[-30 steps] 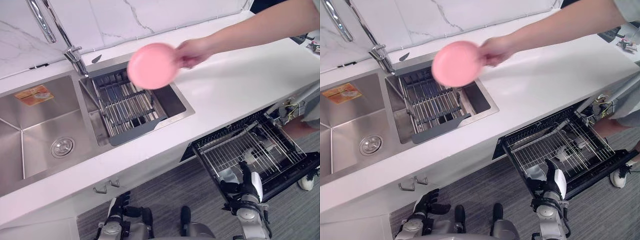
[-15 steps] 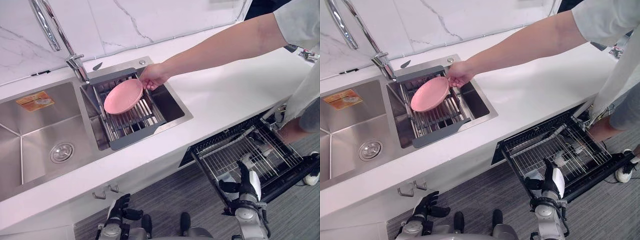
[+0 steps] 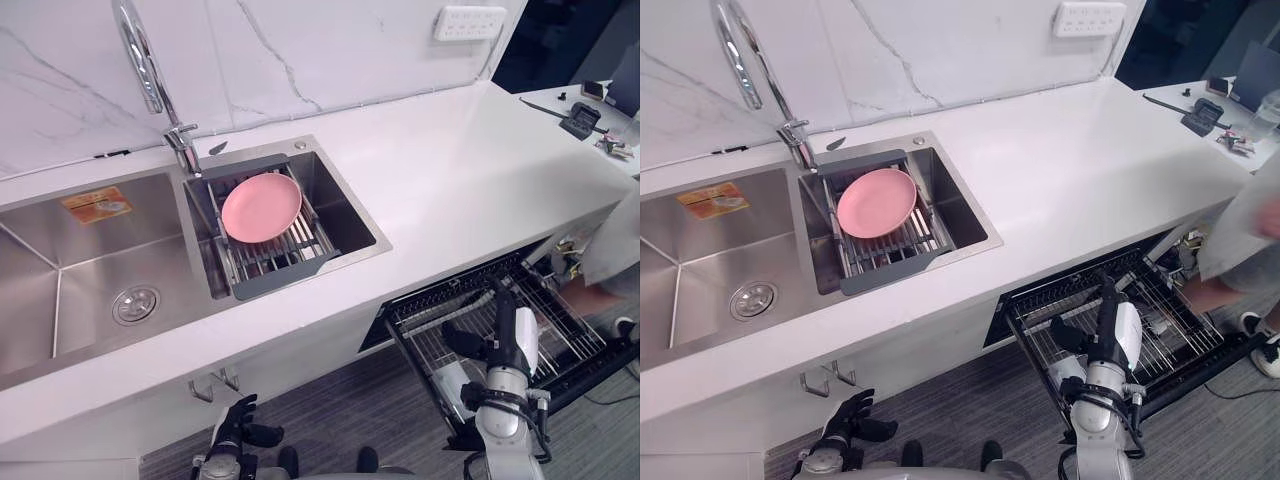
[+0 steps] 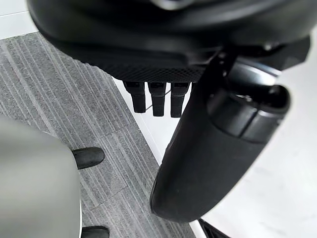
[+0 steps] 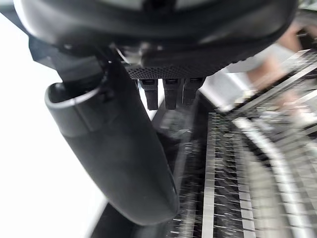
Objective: Walk over to the sink, pick up the cup, carry it to the dishwasher, place the cup inside the dishwasher, then close the dishwasher door
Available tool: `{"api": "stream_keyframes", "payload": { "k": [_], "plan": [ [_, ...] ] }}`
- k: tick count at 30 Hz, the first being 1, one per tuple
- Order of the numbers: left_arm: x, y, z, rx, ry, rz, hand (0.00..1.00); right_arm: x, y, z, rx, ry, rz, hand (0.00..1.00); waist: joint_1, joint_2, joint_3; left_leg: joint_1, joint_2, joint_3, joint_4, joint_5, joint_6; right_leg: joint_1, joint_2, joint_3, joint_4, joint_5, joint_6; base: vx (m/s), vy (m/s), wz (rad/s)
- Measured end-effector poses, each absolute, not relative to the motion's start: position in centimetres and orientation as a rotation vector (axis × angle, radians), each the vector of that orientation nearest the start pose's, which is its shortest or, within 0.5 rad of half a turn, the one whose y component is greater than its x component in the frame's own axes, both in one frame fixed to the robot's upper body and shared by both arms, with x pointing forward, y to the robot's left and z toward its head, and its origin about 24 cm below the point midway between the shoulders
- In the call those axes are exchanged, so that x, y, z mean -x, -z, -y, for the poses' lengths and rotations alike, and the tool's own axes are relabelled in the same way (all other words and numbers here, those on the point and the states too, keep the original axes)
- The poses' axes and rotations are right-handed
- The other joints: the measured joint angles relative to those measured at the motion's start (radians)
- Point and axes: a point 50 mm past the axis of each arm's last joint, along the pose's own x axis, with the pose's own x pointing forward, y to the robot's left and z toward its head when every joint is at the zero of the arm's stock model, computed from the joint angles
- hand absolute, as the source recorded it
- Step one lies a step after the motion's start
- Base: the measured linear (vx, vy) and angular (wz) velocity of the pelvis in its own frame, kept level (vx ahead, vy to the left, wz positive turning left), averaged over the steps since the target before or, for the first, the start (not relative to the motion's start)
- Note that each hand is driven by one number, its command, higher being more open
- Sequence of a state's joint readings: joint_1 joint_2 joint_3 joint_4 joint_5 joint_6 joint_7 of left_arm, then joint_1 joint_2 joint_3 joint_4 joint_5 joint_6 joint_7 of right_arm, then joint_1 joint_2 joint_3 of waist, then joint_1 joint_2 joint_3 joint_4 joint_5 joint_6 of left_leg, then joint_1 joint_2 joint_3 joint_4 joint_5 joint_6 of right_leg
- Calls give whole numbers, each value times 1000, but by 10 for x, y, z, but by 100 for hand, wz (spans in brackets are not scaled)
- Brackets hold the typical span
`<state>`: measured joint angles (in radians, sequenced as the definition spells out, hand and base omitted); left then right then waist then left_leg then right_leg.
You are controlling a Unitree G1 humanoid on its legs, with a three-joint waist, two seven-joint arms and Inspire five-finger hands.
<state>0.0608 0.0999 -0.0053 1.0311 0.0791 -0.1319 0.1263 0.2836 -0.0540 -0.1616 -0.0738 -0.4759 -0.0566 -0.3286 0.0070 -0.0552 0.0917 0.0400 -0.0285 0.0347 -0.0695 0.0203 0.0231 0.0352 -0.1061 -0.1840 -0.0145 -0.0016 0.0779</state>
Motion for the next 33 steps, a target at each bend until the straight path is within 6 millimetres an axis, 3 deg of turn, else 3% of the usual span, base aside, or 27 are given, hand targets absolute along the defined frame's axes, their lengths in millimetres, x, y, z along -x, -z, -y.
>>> {"api": "stream_keyframes", "payload": {
  "k": [6,15,20,23,24,26,27,28,29,32,33],
  "plan": [
    [-115,152,-196,-210,-140,-962,90,-190,-42,208,598,427,57,90,7,-9,-14,23,-4,-42,1,2,-1,44,-4,-42,3,-14,2,-19,-17,24],
    [-119,150,-197,-205,-146,-940,90,-203,-80,202,641,359,286,90,34,-18,-15,-60,-20,-226,5,43,-15,28,-21,-213,73,-82,-2,-18,-38,66],
    [-126,147,-200,-159,-191,-917,90,-220,-100,198,654,344,388,90,66,-30,8,-97,-2,-109,46,10,-6,28,-34,-231,91,-96,-7,-11,14,24],
    [-127,146,-205,-161,-203,-912,90,-227,-107,196,650,345,425,90,57,-49,30,-78,-10,-37,52,-4,3,11,-81,-228,186,-159,7,17,66,2],
    [-128,144,-208,-168,-206,-904,90,-229,-108,196,653,344,424,90,55,-67,40,-75,-26,-6,79,-21,8,-6,-115,-223,248,-193,20,67,93,0],
    [-130,143,-212,-178,-213,-894,90,-235,-103,196,666,326,403,90,55,-75,47,-62,-34,13,105,-54,15,-37,-149,-196,370,-220,25,70,82,-8],
    [-129,142,-216,-192,-214,-896,90,-240,-98,194,683,296,378,90,52,-74,52,-47,-32,12,111,-64,15,-80,-161,-147,484,-211,11,95,83,6],
    [-129,141,-220,-201,-219,-894,90,-241,-94,195,701,276,356,90,49,-83,59,-27,-31,-6,117,-75,20,-109,-158,-80,581,-188,-25,160,81,29],
    [-130,140,-223,-205,-226,-890,90,-242,-92,196,721,256,343,90,47,-84,65,-2,-20,-31,126,-84,31,-154,-135,-1,690,-151,-87,237,37,41],
    [-125,141,-229,-215,-238,-903,90,-244,-96,200,781,223,361,90,28,-70,73,9,17,-96,175,-108,24,-197,-27,136,659,-250,-63,193,-22,58],
    [-124,141,-231,-214,-245,-906,90,-245,-98,201,801,220,370,90,26,-73,72,7,17,-103,182,-108,22,-200,-14,149,618,-250,-61,163,-46,68]
  ]
}}
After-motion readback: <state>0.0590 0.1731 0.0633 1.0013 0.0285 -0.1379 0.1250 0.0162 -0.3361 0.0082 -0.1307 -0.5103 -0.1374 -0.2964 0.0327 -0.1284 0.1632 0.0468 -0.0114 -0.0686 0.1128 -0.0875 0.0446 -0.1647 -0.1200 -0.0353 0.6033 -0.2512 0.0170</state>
